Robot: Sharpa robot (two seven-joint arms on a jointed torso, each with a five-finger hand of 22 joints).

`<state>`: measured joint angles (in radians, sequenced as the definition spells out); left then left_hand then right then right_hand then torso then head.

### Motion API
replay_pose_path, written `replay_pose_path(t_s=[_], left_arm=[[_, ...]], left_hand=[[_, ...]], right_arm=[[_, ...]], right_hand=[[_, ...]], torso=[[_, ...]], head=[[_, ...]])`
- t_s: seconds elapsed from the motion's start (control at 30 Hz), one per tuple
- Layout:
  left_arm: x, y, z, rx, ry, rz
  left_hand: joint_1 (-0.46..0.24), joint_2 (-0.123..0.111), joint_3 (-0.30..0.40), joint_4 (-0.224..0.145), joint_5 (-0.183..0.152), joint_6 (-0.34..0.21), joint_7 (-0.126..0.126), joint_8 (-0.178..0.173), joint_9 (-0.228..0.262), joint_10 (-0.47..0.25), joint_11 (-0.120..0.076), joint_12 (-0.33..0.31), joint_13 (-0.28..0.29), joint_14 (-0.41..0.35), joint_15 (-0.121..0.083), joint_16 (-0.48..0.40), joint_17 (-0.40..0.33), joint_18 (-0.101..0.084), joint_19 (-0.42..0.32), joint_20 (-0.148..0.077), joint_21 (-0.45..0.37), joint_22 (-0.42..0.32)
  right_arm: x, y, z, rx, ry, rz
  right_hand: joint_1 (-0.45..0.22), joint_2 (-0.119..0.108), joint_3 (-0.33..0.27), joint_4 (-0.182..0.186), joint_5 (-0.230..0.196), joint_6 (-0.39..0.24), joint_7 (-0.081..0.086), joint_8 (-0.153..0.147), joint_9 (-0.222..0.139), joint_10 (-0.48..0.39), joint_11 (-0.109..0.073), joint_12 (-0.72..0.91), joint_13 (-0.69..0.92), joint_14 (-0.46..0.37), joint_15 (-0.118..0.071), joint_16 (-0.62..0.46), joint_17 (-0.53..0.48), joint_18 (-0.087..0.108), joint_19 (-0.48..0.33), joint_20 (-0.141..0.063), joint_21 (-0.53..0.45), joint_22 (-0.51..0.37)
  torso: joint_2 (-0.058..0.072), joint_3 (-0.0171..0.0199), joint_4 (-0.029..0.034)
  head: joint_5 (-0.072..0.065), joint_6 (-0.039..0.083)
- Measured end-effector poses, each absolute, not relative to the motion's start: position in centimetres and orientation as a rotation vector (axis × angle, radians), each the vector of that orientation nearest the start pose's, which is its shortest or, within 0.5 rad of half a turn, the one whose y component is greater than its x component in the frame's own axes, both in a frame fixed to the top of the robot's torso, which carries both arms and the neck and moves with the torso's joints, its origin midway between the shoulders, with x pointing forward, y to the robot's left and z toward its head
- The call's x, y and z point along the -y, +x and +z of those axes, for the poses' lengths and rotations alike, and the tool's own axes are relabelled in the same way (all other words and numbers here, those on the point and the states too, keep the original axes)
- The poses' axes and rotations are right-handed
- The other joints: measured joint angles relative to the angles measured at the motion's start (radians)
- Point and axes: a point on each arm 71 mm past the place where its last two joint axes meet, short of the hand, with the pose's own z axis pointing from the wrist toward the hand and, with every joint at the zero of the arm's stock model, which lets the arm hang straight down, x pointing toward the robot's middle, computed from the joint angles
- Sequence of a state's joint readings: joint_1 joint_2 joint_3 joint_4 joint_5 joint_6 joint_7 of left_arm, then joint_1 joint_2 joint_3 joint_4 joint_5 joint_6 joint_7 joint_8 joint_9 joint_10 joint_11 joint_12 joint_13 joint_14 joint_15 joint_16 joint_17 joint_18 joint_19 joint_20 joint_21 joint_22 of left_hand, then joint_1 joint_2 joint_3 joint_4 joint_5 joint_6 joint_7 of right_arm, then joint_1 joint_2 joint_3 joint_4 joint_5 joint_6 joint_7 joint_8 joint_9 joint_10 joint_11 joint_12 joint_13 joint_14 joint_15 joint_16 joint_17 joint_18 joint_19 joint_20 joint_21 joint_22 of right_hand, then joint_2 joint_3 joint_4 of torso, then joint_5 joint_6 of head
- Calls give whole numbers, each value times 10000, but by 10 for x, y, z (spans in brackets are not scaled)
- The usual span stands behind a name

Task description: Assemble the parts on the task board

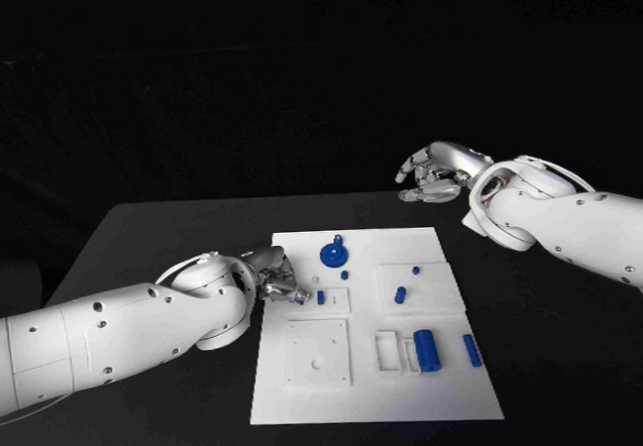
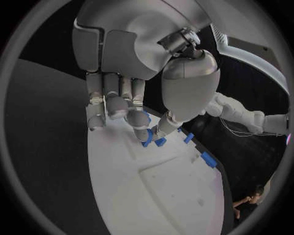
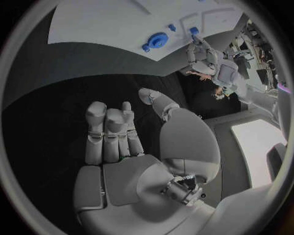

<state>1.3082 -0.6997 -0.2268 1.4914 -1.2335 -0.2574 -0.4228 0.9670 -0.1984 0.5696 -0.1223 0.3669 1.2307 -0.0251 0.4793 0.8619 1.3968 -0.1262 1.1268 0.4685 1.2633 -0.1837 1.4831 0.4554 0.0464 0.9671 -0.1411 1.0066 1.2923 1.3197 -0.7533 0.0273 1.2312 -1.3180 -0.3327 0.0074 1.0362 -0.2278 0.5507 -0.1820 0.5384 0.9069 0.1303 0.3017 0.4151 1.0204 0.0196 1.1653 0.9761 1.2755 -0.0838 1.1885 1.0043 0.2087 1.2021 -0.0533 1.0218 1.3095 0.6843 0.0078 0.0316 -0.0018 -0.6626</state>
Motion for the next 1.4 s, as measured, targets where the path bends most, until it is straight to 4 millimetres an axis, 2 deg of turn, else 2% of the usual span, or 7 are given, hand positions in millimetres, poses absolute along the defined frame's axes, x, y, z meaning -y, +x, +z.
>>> replay_pose_path(t_s=[0.9,1.4], left_arm=[[-161,485,-216,-19579,-479,-4626],[-161,485,-216,-19599,-489,-4616]], left_hand=[[-12,13,0,0,-40,16,16,0,-2,19,-2,0,1,25,56,0,1,0,35,-37,0,-4],[-26,26,0,0,0,17,17,0,-1,-2,-9,0,1,31,-1,0,-1,0,34,-37,0,4]], right_arm=[[244,560,-110,-14840,-5,6073],[245,560,-110,-14840,-4,6069]], right_hand=[[0,0,0,0,0,16,-19,0,0,0,0,0,1,0,0,0,0,1,-16,18,0,0],[0,0,0,0,0,10,-16,0,0,0,0,0,-7,0,0,0,0,0,-17,20,1,0]], torso=[[-1,2,-1],[-1,2,-1]], head=[[19,-12],[36,-18]])
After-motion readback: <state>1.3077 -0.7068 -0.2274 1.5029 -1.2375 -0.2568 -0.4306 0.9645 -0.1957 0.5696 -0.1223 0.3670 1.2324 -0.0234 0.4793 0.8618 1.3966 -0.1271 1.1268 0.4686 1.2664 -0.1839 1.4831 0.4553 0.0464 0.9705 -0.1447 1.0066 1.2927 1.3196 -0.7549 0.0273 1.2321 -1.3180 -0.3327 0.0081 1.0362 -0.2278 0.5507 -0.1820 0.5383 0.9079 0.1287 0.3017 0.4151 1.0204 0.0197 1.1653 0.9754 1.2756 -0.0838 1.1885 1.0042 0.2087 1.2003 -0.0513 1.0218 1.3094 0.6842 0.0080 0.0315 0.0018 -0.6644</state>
